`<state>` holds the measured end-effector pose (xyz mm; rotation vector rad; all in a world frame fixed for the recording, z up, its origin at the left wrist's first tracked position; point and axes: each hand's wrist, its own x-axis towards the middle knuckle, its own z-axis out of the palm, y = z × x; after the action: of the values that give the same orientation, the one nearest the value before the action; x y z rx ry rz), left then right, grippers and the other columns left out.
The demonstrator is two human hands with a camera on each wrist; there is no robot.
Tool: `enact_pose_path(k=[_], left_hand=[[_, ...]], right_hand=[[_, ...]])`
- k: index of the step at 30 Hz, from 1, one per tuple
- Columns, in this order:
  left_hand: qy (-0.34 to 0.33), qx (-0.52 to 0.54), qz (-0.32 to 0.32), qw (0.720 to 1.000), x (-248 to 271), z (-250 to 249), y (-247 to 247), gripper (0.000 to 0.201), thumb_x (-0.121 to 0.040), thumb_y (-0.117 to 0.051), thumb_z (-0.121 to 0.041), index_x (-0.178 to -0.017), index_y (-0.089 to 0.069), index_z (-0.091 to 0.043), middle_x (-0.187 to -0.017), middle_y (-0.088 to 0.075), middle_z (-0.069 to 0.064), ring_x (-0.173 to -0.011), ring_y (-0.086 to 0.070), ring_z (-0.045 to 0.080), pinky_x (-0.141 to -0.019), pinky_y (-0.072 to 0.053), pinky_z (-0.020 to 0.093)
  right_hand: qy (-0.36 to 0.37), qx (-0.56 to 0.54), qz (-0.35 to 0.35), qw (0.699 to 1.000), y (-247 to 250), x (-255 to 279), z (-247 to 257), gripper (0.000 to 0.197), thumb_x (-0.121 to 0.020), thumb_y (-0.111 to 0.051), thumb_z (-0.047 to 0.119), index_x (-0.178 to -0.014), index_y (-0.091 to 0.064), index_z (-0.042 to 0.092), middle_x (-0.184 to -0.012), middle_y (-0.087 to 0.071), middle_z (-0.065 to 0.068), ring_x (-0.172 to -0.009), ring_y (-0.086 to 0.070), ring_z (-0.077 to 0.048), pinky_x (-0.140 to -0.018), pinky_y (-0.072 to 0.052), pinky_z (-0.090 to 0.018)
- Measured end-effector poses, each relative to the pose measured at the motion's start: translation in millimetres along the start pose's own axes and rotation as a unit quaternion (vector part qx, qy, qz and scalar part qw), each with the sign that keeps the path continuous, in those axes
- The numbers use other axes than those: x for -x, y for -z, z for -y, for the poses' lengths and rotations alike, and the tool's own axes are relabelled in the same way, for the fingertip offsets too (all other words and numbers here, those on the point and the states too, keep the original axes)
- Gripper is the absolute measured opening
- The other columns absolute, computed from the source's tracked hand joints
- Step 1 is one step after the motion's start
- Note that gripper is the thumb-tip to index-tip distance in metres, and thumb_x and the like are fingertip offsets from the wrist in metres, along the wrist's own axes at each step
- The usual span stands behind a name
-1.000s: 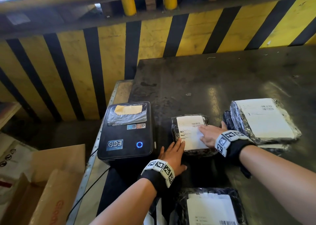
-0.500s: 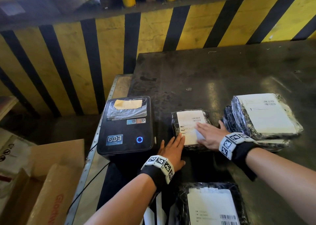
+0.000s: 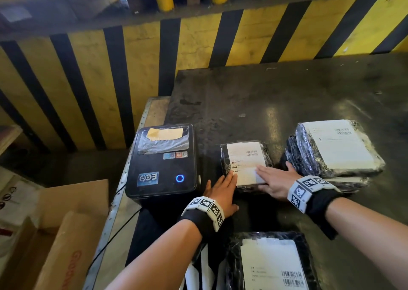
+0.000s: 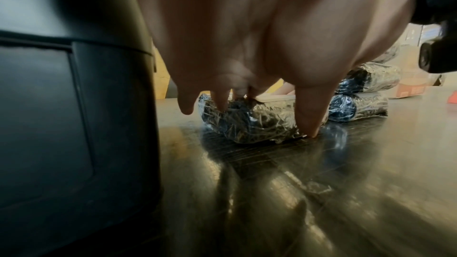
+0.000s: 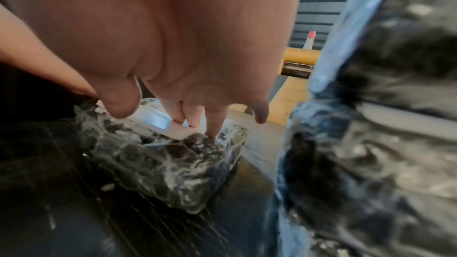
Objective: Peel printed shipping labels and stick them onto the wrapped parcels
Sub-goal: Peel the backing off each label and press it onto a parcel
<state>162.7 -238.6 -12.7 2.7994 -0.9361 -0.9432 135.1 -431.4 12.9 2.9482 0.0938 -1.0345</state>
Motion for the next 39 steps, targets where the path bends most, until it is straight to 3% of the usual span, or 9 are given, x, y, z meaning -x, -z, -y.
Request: enact_pose_path(k=[6, 9, 14, 18, 21, 24, 28, 32, 39], left_hand=[[0.004, -0.004, 0.003, 1.000, -1, -2, 2, 0.090, -0.092, -0.055, -0.037, -0.151, 0.011, -0.019, -0.159, 0.018, -0.005, -0.148, 0.003, 0.019, -0.119, -0.002, 0.050], [0.007, 0.001, 0.004, 1.000, -2, -1, 2, 0.090, -0.092, -0.055, -0.037, -0.151, 0.010, -0.020, -0.159, 0.018, -0.006, -0.148, 0.003, 0.018, -0.119, -0.002, 0.050], [0.004, 0.011, -0.003, 1.000, -1, 1, 1, 0.089, -0.093, -0.054, -0.036, -0.151, 0.010, -0.018, -0.159, 0.018, -0.006, -0.148, 0.004, 0.017, -0.120, -0.002, 0.045], [-0.006, 0.017, -0.024, 1.000, 0, 2, -1, 0.088, -0.093, -0.055, -0.032, -0.151, 0.009, -0.017, -0.159, 0.016, -0.003, -0.148, 0.003, 0.017, -0.121, -0.004, 0.042], [-0.002, 0.017, -0.043, 0.999, -1, 0, -7, 0.089, -0.092, -0.057, -0.026, -0.151, 0.009, -0.014, -0.160, 0.016, 0.000, -0.148, 0.002, 0.017, -0.120, -0.004, 0.039], [0.002, 0.024, -0.056, 0.998, -3, 1, -12, 0.090, -0.091, -0.058, -0.023, -0.152, 0.008, -0.014, -0.160, 0.015, 0.001, -0.148, 0.002, 0.016, -0.120, -0.004, 0.039], [0.000, 0.025, -0.053, 0.998, -2, 3, -10, 0.090, -0.091, -0.057, -0.019, -0.151, 0.009, -0.014, -0.160, 0.015, 0.000, -0.148, 0.003, 0.015, -0.120, -0.002, 0.037], [0.001, 0.058, -0.042, 0.997, -2, 2, -6, 0.087, -0.091, -0.054, -0.007, -0.151, 0.008, -0.016, -0.160, 0.014, -0.002, -0.148, -0.002, 0.017, -0.121, -0.003, 0.036], [0.026, 0.115, -0.045, 0.992, -8, 4, -6, 0.083, -0.090, -0.047, 0.003, -0.152, 0.001, -0.024, -0.159, 0.010, -0.013, -0.147, -0.012, 0.028, -0.121, -0.013, 0.040]], right_hand=[[0.020, 0.009, -0.050, 0.999, 15, -2, 28, 0.059, -0.097, -0.032, 0.045, -0.147, -0.022, 0.015, -0.157, -0.015, 0.004, -0.144, -0.015, -0.017, -0.110, 0.001, -0.067], [0.064, 0.000, -0.046, 0.997, 10, -3, 42, 0.062, -0.096, -0.036, 0.042, -0.148, -0.016, 0.014, -0.158, -0.011, 0.002, -0.144, -0.015, -0.017, -0.110, -0.004, -0.066], [0.020, -0.002, -0.011, 1.000, -3, 0, 11, 0.068, -0.097, -0.035, 0.044, -0.150, -0.002, 0.018, -0.160, 0.004, 0.005, -0.146, -0.005, -0.015, -0.111, 0.004, -0.064], [-0.005, 0.011, -0.014, 1.000, 2, 2, 7, 0.065, -0.097, -0.035, 0.043, -0.150, -0.009, 0.016, -0.159, -0.004, 0.005, -0.146, -0.007, -0.017, -0.112, 0.006, -0.063], [0.048, 0.022, -0.043, 0.998, 5, 3, 26, 0.064, -0.096, -0.037, 0.044, -0.149, -0.015, 0.017, -0.159, -0.007, 0.004, -0.145, -0.011, -0.018, -0.112, 0.001, -0.063], [0.093, 0.042, -0.041, 0.994, -7, 5, 32, 0.068, -0.096, -0.036, 0.044, -0.151, -0.002, 0.020, -0.159, 0.006, 0.006, -0.146, -0.002, -0.016, -0.113, 0.000, -0.060], [0.083, 0.076, -0.037, 0.993, -22, 11, 4, 0.073, -0.096, -0.036, 0.044, -0.149, 0.011, 0.025, -0.157, 0.017, 0.009, -0.146, 0.005, -0.016, -0.112, 0.005, -0.059], [0.070, 0.089, -0.050, 0.992, -25, 13, -4, 0.075, -0.095, -0.038, 0.044, -0.149, 0.010, 0.024, -0.158, 0.016, 0.008, -0.146, 0.006, -0.017, -0.113, 0.006, -0.058], [0.132, 0.083, -0.094, 0.983, -26, 0, 25, 0.078, -0.094, -0.043, 0.044, -0.150, 0.007, 0.024, -0.158, 0.012, 0.007, -0.147, 0.007, -0.018, -0.111, 0.007, -0.060]])
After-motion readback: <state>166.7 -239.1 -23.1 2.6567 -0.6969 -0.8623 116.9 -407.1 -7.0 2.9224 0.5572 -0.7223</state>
